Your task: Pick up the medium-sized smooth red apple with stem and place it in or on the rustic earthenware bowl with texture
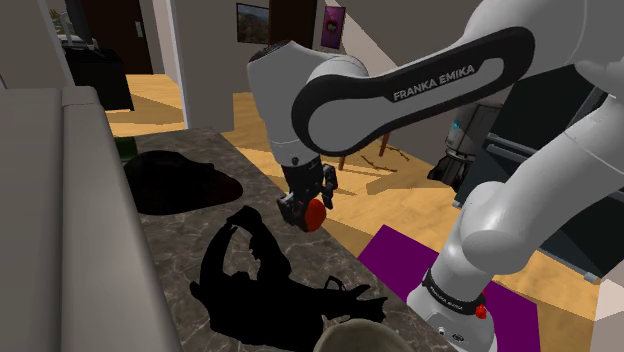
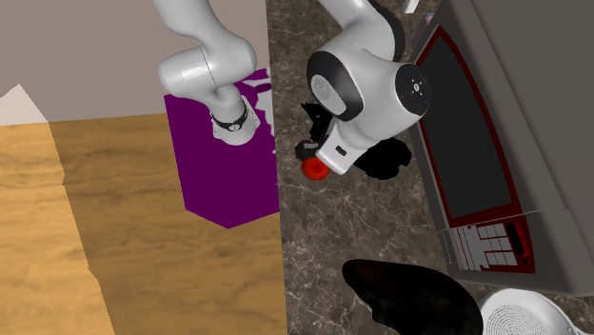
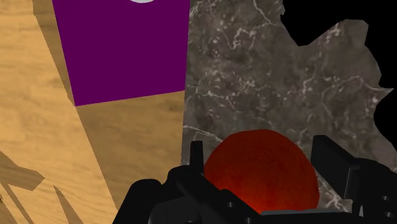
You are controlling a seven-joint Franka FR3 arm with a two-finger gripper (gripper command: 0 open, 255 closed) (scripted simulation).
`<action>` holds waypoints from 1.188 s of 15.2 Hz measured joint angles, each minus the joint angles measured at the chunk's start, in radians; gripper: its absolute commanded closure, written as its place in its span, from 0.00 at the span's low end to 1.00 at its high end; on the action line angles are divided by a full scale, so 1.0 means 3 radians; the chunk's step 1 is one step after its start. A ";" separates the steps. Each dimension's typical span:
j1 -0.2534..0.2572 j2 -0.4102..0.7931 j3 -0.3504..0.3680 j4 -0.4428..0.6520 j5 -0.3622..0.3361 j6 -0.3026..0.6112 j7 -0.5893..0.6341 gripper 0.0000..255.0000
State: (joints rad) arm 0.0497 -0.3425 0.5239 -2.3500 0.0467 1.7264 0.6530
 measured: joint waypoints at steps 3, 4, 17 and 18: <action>0.0002 -0.0047 -0.0021 0.0101 0.0006 -0.0143 -0.0024 1.00; 0.0002 -0.0063 -0.0029 0.0129 0.0007 -0.0186 -0.0033 1.00; 0.0113 -0.0295 0.0022 0.0408 0.0163 -0.0681 0.0069 1.00; 0.0157 -0.0349 0.0062 0.0369 0.0224 -0.0692 0.0126 1.00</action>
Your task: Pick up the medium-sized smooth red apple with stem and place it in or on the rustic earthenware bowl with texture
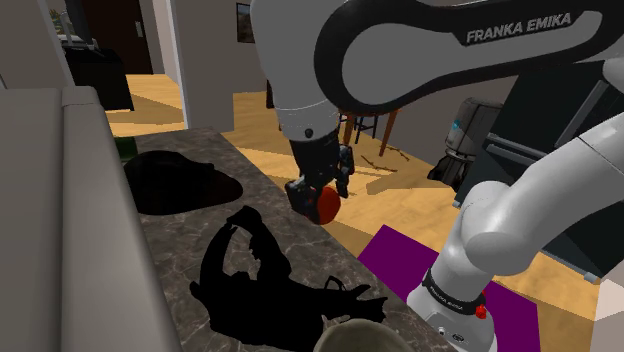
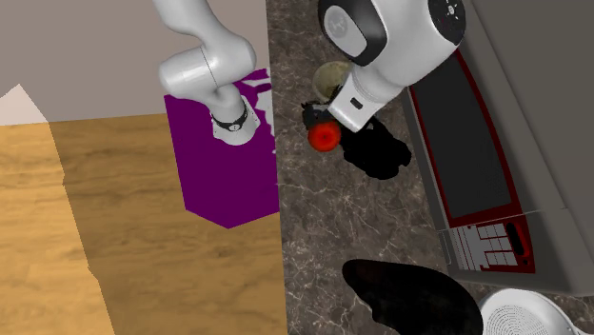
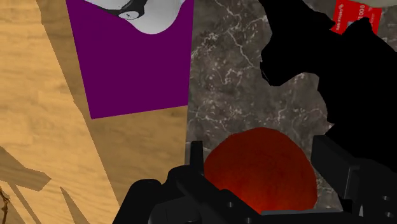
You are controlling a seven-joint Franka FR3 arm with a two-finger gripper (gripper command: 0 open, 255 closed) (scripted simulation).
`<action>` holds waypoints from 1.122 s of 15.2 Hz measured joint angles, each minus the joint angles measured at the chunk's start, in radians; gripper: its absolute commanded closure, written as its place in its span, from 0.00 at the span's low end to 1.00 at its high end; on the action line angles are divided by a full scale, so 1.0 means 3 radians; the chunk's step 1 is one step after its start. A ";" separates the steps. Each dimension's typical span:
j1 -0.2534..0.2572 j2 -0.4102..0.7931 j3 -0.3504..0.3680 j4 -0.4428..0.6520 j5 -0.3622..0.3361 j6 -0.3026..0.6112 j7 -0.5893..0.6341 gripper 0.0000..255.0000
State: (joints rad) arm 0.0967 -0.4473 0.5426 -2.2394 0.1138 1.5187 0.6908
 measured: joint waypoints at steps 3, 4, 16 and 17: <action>0.0124 -0.0150 0.0107 -0.0040 0.0173 -0.0094 0.0165 1.00; 0.0167 -0.0202 0.0144 -0.0053 0.0232 -0.0127 0.0222 1.00; 0.0565 -0.0415 0.0756 0.0091 0.0906 -0.0331 0.1087 1.00; 0.0569 -0.0378 0.0825 0.0165 0.0941 -0.0348 0.1173 1.00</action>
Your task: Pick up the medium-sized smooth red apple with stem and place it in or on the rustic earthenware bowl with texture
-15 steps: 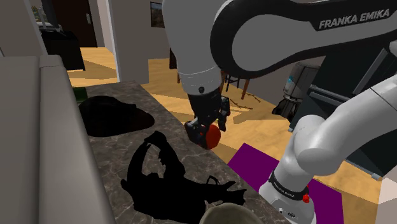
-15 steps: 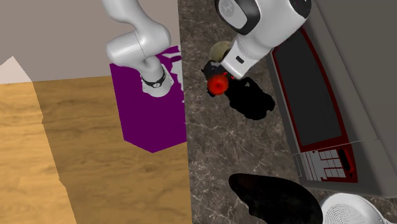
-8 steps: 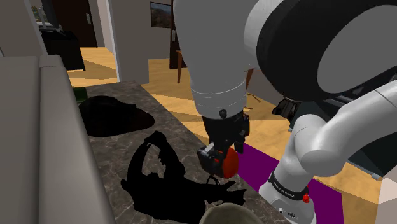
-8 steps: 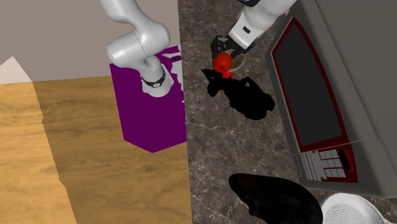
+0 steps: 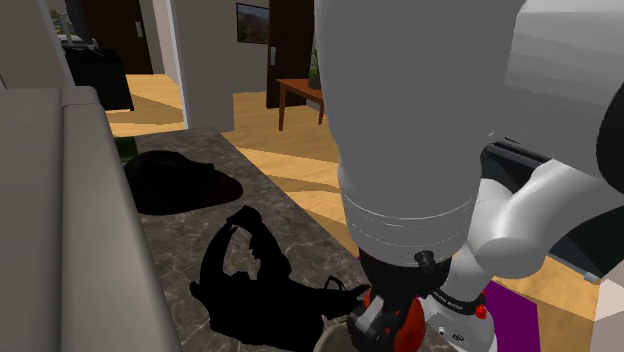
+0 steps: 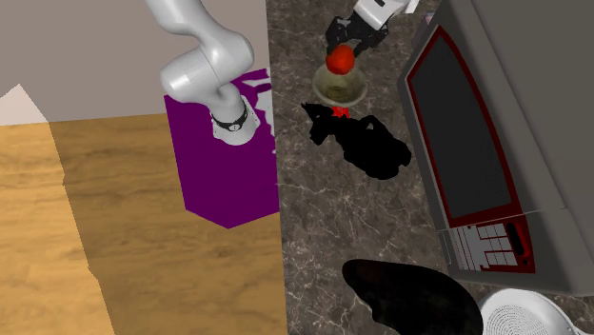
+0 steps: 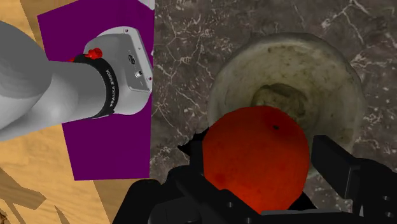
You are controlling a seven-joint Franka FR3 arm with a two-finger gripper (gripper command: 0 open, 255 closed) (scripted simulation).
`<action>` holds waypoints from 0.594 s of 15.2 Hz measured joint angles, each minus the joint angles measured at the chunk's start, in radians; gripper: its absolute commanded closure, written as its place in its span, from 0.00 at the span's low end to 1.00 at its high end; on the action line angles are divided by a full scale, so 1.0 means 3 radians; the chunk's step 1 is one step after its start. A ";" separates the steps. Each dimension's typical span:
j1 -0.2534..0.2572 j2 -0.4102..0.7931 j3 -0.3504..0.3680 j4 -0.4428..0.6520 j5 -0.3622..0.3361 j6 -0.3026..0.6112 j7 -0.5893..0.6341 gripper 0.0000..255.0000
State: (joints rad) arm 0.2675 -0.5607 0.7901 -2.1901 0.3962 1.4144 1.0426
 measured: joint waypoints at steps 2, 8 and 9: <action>0.0045 0.0016 0.0158 0.0048 0.0117 0.0021 0.0187 1.00; 0.0066 0.0028 0.0302 -0.0120 0.0208 0.0230 0.0246 1.00; 0.0064 0.0035 0.0319 -0.0152 0.0214 0.0269 0.0242 1.00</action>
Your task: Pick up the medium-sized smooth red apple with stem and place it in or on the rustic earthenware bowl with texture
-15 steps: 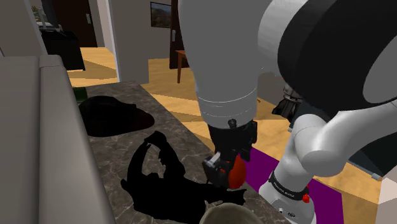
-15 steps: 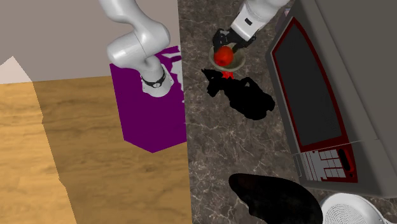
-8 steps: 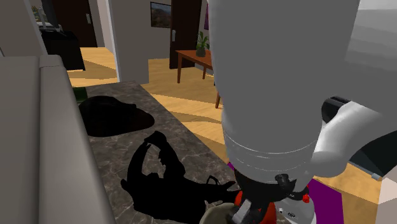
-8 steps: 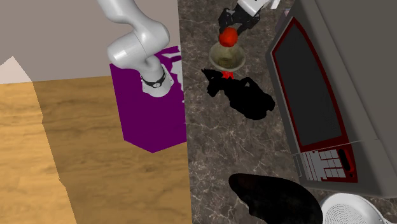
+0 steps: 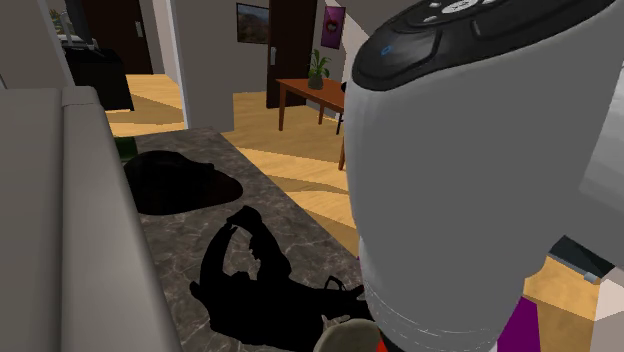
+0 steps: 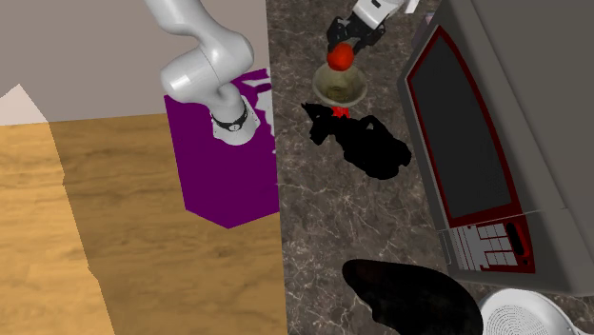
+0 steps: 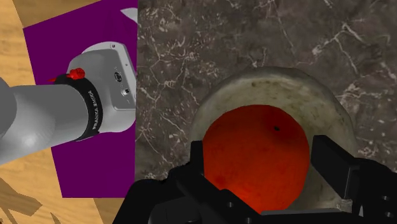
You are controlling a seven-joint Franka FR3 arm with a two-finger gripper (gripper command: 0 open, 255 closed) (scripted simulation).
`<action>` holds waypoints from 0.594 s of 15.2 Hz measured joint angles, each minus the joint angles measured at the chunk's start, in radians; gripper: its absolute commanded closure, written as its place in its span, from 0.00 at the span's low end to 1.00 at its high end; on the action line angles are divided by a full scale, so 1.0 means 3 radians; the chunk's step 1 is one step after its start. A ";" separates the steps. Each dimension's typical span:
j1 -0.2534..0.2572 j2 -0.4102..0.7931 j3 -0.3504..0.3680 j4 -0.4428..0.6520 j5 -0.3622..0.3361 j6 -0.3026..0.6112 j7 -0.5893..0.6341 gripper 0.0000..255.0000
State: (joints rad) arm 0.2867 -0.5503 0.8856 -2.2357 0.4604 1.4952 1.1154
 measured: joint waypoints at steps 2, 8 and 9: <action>-0.0001 0.0010 0.0040 -0.0075 0.0019 0.0088 -0.0005 1.00; -0.0024 0.0073 0.0173 -0.0259 0.0060 0.0346 -0.0009 1.00; -0.0027 0.0081 0.0187 -0.0277 0.0064 0.0373 -0.0008 1.00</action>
State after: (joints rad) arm 0.2787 -0.5261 0.9419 -2.3188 0.4797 1.6072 1.1128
